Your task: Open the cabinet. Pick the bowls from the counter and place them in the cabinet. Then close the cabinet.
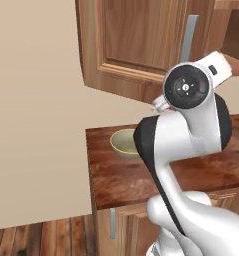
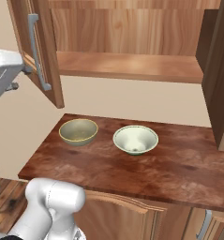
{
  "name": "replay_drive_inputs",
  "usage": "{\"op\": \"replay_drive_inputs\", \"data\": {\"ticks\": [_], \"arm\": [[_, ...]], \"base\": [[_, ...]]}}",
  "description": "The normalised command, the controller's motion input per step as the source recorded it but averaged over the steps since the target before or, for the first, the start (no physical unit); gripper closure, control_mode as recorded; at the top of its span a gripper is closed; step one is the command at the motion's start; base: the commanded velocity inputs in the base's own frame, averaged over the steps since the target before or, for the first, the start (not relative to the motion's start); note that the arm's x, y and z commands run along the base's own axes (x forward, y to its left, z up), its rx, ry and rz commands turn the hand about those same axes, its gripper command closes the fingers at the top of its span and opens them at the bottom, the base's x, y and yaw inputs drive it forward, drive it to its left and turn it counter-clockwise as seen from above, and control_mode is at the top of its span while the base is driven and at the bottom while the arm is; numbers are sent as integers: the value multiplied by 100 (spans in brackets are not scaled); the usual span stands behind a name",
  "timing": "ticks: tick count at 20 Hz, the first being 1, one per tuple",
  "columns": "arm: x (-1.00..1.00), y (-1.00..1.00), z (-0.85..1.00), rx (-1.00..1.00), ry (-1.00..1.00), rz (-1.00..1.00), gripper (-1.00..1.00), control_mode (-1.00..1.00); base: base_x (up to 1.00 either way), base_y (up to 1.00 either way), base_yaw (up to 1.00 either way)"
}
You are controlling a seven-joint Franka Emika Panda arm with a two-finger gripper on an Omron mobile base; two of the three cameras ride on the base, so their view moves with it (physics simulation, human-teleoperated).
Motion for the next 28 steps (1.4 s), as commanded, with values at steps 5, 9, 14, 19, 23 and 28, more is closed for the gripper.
{"op": "replay_drive_inputs", "data": {"ticks": [5, 9, 14, 19, 23, 28], "arm": [[-70, 0, 3, 0, -3, -11, -100, -100], [-61, -33, 4, 6, -2, 1, -100, -100], [-8, -83, 0, 24, 1, 13, -100, -100], [7, -67, 3, 48, 2, 14, -100, -100], [16, -39, 0, 57, 1, 21, -100, -100], [41, -19, 0, 51, 1, 27, -100, -100]], "base": [[0, 0, 0], [0, 0, 0], [0, 0, 0], [0, 0, 0], [0, 0, 0], [0, 0, 0]]}}
